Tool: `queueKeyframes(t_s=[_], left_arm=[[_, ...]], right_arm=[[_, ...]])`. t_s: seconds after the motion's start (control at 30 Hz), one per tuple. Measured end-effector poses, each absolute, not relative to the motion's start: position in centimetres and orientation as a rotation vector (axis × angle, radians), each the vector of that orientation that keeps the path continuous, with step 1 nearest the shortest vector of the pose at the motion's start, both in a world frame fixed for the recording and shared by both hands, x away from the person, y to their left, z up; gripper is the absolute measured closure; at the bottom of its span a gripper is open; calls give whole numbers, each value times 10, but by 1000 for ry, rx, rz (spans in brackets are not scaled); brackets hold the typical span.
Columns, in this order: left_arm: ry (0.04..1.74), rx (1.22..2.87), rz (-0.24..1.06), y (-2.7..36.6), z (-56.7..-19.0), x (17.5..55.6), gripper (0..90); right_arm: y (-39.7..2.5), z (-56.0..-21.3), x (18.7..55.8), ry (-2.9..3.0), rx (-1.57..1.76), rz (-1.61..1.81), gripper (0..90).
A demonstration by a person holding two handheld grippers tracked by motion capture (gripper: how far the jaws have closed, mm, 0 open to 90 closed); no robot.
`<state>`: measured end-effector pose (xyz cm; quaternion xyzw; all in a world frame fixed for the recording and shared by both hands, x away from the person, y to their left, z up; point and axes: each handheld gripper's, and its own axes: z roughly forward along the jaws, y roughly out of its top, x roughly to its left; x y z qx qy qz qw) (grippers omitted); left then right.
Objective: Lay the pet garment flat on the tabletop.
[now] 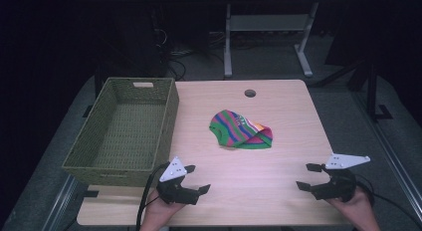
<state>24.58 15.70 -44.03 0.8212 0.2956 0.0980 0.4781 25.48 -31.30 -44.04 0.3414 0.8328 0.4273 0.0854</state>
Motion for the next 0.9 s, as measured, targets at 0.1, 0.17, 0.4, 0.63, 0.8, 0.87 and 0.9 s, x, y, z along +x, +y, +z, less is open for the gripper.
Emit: queueKeyframes(t_s=[0.1, 0.17, 0.4, 0.63, 0.8, 0.87, 0.9], left_arm=[[708, 2010, 239, 156, -440, 246, 168], [706, 2012, 232, 155, -440, 246, 168], [698, 2004, 227, 156, -439, 247, 168], [702, 1996, 218, 157, -439, 247, 168], [695, 1988, 228, 157, -437, 246, 168], [698, 1987, 223, 157, -438, 247, 168], [698, 1986, 222, 157, -438, 247, 168]], right_arm=[[-306, -436, 265, 2518, 1003, 1253, 200], [-301, -433, 273, 2544, 985, 1234, 201], [-289, -416, 301, 2604, 940, 1218, 202], [-262, -396, 336, 2659, 884, 1182, 202], [-252, -390, 352, 2688, 866, 1159, 202], [-248, -388, 357, 2704, 869, 1155, 202], [-246, -388, 360, 2714, 863, 1141, 202]])
